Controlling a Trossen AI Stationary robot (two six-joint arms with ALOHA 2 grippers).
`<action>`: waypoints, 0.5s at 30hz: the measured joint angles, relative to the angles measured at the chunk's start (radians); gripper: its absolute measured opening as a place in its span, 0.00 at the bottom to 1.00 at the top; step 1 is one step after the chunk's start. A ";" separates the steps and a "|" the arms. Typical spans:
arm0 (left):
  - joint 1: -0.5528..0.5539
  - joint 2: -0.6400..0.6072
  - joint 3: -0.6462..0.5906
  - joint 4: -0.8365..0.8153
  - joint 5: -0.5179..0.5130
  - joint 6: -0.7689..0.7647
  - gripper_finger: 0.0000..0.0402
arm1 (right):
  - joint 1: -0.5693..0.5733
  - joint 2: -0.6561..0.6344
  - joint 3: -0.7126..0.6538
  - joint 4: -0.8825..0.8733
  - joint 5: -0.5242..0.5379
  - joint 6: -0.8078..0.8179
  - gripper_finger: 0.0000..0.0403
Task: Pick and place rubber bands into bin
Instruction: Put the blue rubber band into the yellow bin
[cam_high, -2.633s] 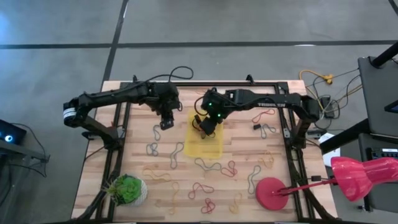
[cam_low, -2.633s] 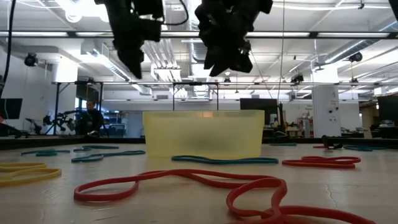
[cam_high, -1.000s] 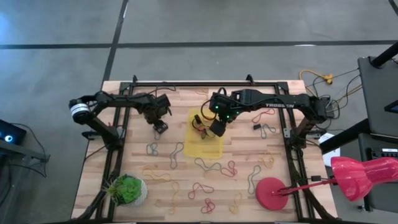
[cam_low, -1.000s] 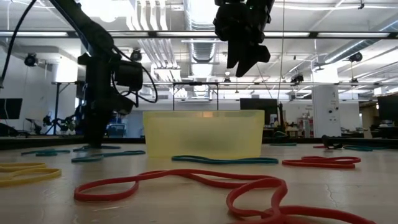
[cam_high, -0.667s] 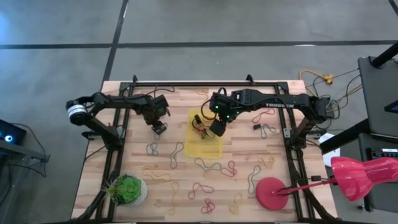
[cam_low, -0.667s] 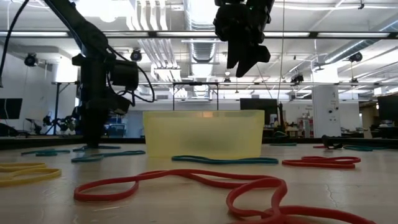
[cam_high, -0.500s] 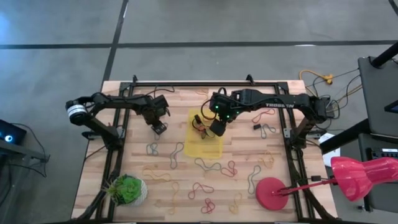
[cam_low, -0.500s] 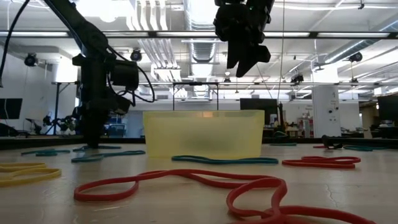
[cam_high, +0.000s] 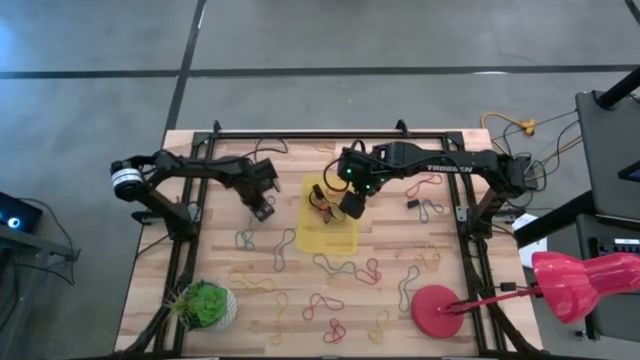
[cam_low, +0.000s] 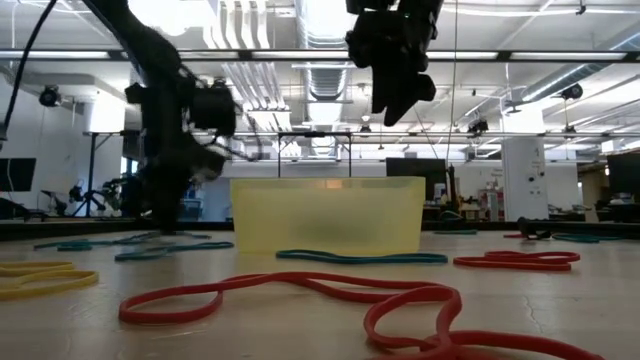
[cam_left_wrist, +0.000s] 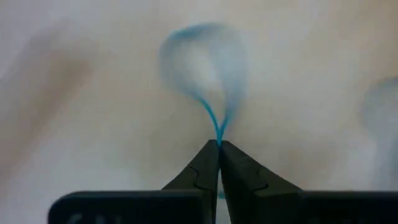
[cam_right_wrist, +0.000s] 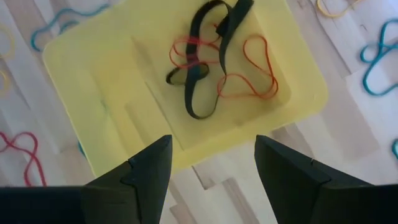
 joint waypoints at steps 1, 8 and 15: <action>-0.010 -0.015 0.017 0.016 0.020 -0.008 0.00 | 0.000 -0.001 0.000 -0.018 0.000 -0.004 0.53; -0.027 -0.130 0.165 0.113 0.119 -0.093 0.00 | 0.007 -0.042 -0.009 -0.121 0.000 -0.033 0.53; -0.043 -0.139 0.407 0.158 0.130 -0.075 0.00 | 0.017 -0.164 -0.085 -0.133 0.046 -0.007 0.53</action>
